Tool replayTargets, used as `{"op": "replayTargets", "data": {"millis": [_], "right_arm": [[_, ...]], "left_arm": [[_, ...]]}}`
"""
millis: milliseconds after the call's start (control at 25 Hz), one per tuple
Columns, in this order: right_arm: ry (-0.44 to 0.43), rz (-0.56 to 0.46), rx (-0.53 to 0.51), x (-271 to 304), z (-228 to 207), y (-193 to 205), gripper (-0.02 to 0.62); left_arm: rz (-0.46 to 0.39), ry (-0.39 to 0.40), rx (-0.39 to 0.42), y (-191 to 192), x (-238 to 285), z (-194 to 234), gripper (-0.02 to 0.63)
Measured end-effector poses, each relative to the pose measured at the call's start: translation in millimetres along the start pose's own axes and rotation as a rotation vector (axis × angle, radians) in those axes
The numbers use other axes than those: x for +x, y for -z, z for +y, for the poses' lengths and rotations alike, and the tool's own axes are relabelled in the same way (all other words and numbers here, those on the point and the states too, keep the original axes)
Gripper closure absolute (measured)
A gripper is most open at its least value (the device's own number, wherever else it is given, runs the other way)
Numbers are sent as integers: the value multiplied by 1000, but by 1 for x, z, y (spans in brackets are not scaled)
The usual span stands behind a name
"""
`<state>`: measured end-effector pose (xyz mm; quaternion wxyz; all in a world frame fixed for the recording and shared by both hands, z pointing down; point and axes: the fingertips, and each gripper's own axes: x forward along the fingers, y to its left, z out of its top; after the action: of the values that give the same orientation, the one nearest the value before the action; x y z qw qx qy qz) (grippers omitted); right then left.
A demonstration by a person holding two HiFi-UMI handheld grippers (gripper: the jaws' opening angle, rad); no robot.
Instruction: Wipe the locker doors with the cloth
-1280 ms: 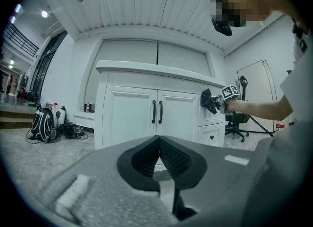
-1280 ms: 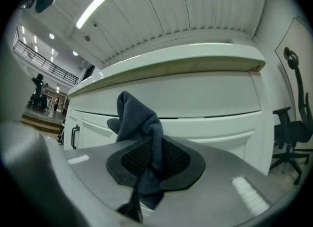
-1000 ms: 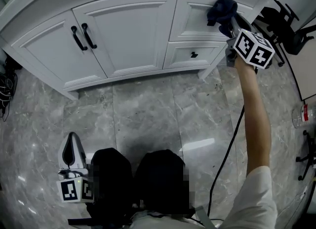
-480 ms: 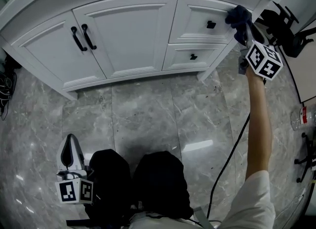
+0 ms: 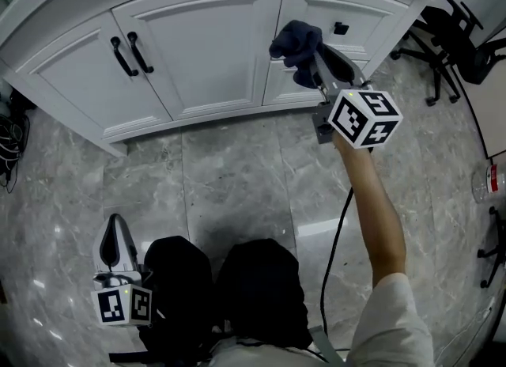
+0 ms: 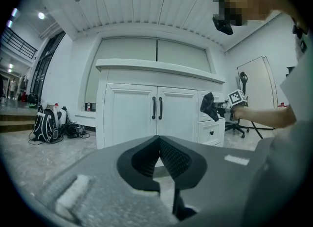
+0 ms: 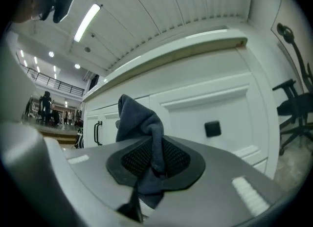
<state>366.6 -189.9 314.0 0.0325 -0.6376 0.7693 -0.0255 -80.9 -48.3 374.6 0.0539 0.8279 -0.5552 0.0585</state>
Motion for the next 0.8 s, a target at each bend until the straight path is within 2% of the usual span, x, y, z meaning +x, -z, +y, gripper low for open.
{"op": "replayTargets", "data": {"millis": [200,320,400,560,800], "right_arm": [[-5,110,94,49,-4,58,528],[14,130,59,50,-16,62,528],[60,156,29,43,-33,64,528],[156,158,34,24,-84,61,528],[298,194,-42,-6,-153,56,529]], "left_arm": [[2,-23,12,-4,-8,7,604],[-2,-40,17,-7,-10,13,604],[-2,-37,19,-6,-8,13,604],[11,-12,16,0,-3,5,604],[19,-1,9,4,2,1,604]]}}
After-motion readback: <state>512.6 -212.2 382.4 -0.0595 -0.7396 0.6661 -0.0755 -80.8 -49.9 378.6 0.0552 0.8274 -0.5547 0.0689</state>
